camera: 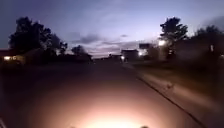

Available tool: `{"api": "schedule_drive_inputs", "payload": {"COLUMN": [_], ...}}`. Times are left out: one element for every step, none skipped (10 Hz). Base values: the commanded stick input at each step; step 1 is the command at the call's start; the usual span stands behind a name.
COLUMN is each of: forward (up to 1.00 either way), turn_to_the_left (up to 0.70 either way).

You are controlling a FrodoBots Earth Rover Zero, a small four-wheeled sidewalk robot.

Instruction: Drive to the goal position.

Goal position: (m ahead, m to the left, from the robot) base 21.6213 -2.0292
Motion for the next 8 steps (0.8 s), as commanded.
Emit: {"api": "schedule_drive_inputs", "payload": {"forward": [0.7, 0.7, 0.7, 0.7, 0.7, 0.7, 0.7, 0.7], "turn_to_the_left": [0.0, 0.0, 0.0, 0.0, 0.0, 0.0, 0.0, 0.0]}}
